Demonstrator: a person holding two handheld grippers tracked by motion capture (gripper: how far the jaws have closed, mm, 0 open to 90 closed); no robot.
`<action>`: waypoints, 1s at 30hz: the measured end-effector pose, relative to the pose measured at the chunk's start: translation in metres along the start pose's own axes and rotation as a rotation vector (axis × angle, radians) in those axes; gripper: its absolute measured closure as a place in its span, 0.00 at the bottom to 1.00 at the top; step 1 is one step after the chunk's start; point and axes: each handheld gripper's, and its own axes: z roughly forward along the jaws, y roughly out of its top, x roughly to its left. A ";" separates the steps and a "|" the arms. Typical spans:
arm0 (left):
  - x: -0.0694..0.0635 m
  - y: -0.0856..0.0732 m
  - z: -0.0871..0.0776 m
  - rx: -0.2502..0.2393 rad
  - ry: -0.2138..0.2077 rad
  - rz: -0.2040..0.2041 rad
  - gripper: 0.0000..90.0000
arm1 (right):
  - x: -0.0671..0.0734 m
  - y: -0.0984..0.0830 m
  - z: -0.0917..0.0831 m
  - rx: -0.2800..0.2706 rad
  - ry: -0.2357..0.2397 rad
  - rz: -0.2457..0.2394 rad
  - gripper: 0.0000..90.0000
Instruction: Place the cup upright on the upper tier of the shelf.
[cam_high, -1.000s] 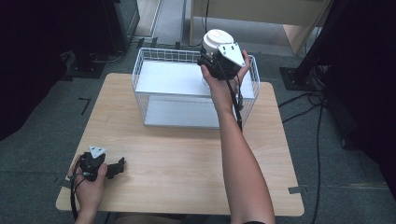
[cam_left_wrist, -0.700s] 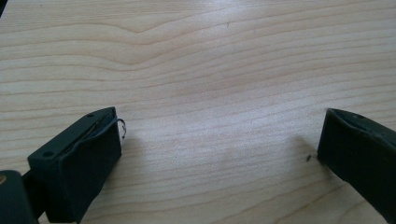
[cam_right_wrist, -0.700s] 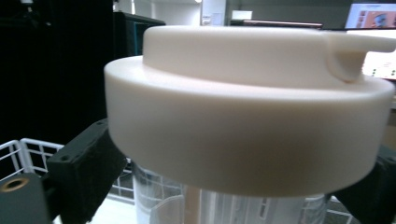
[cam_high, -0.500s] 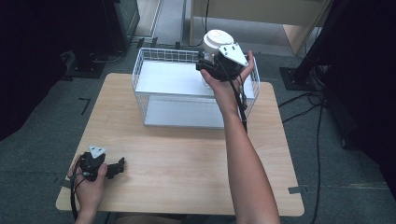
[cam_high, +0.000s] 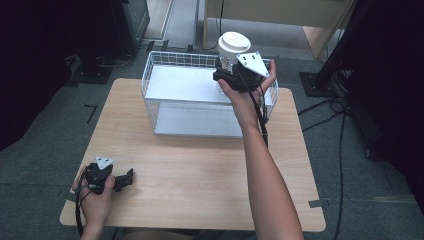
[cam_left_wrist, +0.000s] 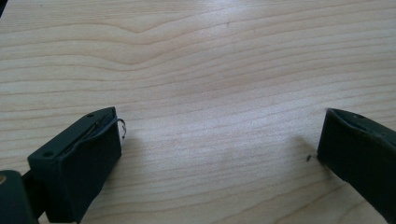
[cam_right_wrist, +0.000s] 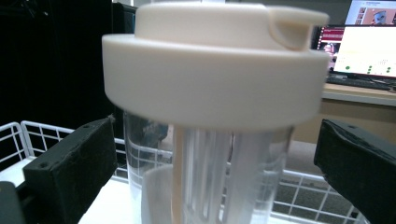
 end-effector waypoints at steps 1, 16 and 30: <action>0.000 0.000 0.000 0.000 0.000 0.000 0.00 | 0.000 -0.001 -0.002 0.004 0.000 0.004 0.00; 0.000 0.000 0.000 0.000 0.000 0.001 0.00 | -0.008 -0.017 -0.029 -0.018 0.006 0.003 0.00; 0.000 0.000 0.000 0.003 0.000 0.003 0.00 | -0.021 -0.028 -0.065 -0.034 0.016 -0.052 0.00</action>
